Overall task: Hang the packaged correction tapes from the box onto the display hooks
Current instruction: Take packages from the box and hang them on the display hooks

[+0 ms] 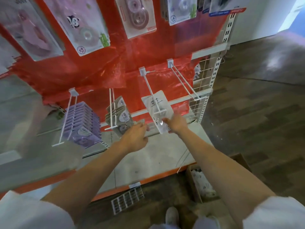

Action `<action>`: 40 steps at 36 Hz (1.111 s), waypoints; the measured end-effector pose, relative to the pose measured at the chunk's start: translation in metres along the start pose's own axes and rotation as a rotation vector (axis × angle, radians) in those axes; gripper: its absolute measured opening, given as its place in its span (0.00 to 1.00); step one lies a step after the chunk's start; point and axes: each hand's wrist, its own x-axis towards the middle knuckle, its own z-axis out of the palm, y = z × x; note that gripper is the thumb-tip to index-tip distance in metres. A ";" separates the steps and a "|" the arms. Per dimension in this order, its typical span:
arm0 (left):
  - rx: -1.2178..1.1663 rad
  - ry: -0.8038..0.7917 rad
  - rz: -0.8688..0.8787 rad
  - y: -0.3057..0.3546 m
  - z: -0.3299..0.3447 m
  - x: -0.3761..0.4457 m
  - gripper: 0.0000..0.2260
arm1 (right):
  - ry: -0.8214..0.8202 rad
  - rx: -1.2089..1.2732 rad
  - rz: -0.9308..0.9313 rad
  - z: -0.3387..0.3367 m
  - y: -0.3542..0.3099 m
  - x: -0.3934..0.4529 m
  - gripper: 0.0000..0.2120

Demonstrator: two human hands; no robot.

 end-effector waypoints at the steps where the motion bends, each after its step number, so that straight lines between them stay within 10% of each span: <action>1: 0.027 -0.008 0.001 0.001 0.000 0.001 0.16 | 0.010 -0.065 -0.012 0.002 -0.001 0.005 0.26; 18: 0.172 -0.166 0.158 0.077 0.045 0.057 0.18 | 0.069 -0.432 -0.043 -0.061 0.079 -0.008 0.20; 40: 0.005 -0.560 0.216 0.258 0.265 0.149 0.14 | 0.012 -0.206 0.569 -0.128 0.410 -0.049 0.16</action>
